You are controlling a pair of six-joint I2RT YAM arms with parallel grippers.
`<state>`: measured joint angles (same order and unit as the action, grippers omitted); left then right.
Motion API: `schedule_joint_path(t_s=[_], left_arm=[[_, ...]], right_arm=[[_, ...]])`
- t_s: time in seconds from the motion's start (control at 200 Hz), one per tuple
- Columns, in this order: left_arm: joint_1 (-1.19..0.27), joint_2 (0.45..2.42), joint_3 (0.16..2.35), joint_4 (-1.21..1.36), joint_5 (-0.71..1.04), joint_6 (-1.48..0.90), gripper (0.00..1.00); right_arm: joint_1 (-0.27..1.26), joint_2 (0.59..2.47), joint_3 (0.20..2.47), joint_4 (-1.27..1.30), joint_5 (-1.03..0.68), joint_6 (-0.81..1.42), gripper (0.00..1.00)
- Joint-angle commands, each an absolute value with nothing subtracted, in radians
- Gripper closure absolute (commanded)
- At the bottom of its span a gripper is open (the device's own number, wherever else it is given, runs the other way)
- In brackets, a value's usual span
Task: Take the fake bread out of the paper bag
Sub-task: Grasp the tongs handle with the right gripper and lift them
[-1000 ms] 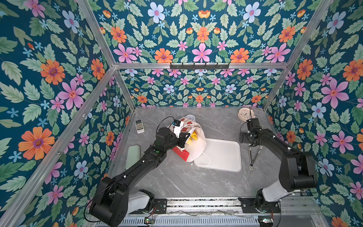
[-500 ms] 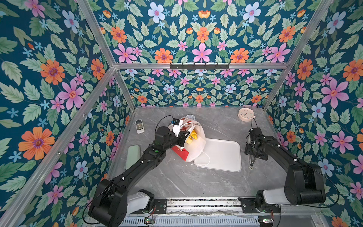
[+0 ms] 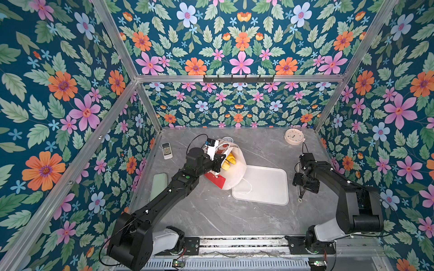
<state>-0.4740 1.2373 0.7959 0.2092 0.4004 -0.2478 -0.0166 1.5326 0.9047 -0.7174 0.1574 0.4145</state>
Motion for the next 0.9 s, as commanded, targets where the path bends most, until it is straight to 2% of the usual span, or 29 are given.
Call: schedule_joint_path(t_s=[0.0, 0.13, 0.32, 0.67, 0.75, 0.81, 0.895], left_arm=[[-0.474, 1.243, 0.808, 0.215, 0.369, -0.221, 1.00], [-0.474, 1.241, 0.808, 0.216, 0.369, -0.220, 1.00], [-0.474, 1.234, 0.799, 0.213, 0.364, -0.219, 1.00], [-0.474, 1.224, 0.799, 0.198, 0.357, -0.212, 1.00], [-0.474, 1.221, 0.800, 0.198, 0.356, -0.212, 1.00], [-0.474, 1.220, 0.799, 0.199, 0.357, -0.209, 1.00], [-0.474, 1.221, 0.802, 0.198, 0.357, -0.210, 1.00]], right_arm=[[-0.018, 1.568, 0.917, -0.698, 0.146, 0.405, 0.25], [-0.030, 1.617, 0.935, -0.692, 0.144, 0.404, 0.39], [-0.052, 1.650, 0.939, -0.673, 0.106, 0.408, 0.51], [-0.061, 1.710, 0.922, -0.621, 0.061, 0.434, 0.59], [-0.063, 1.719, 0.930, -0.629, 0.055, 0.433, 0.68], [-0.062, 1.713, 0.928, -0.630, 0.061, 0.433, 0.81], [-0.062, 1.683, 0.923, -0.637, 0.067, 0.424, 0.92]])
